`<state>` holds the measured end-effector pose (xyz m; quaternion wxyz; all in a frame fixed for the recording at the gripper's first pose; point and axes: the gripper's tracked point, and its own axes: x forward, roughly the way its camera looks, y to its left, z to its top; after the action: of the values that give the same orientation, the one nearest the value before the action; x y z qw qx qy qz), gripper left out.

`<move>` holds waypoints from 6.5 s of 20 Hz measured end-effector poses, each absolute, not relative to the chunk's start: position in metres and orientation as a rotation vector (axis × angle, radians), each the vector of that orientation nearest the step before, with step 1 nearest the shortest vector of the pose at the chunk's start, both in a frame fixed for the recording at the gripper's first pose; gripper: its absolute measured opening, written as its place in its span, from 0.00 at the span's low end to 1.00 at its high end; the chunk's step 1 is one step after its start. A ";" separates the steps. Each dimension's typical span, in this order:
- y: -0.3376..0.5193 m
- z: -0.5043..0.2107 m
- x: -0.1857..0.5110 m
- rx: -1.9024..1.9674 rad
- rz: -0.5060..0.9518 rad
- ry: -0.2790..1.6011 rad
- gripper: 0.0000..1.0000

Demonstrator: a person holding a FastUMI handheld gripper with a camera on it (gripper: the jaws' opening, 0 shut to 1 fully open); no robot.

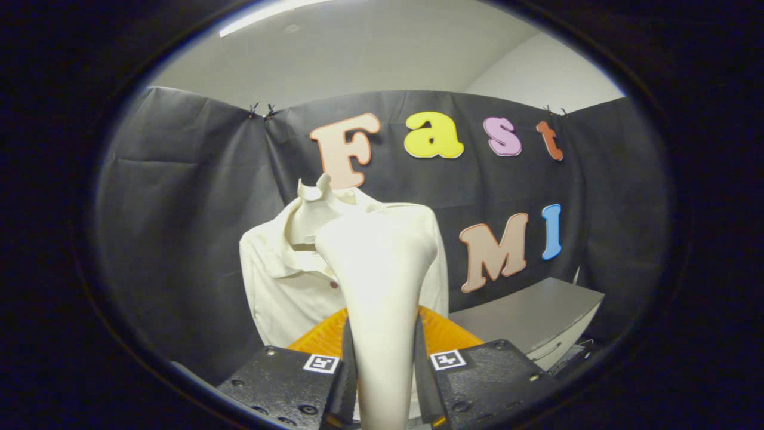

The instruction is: Iron the clothes twice with a garment steamer, once on the left side and once on the right side.

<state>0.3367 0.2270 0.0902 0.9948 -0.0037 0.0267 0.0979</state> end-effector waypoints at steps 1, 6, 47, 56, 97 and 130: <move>0.246 0.084 0.336 -0.017 0.213 0.064 0.41; 0.321 0.059 0.347 -0.029 0.300 0.107 0.41; 0.382 -0.181 0.428 -0.062 0.149 0.488 0.42; 0.365 -0.257 0.426 -0.130 0.143 0.596 0.42; 0.274 0.037 0.378 -0.161 0.265 0.202 0.41; 0.185 -0.060 0.471 -0.139 0.194 0.445 0.41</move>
<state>0.4715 0.1855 -0.0602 0.9683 -0.0688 0.2200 0.0959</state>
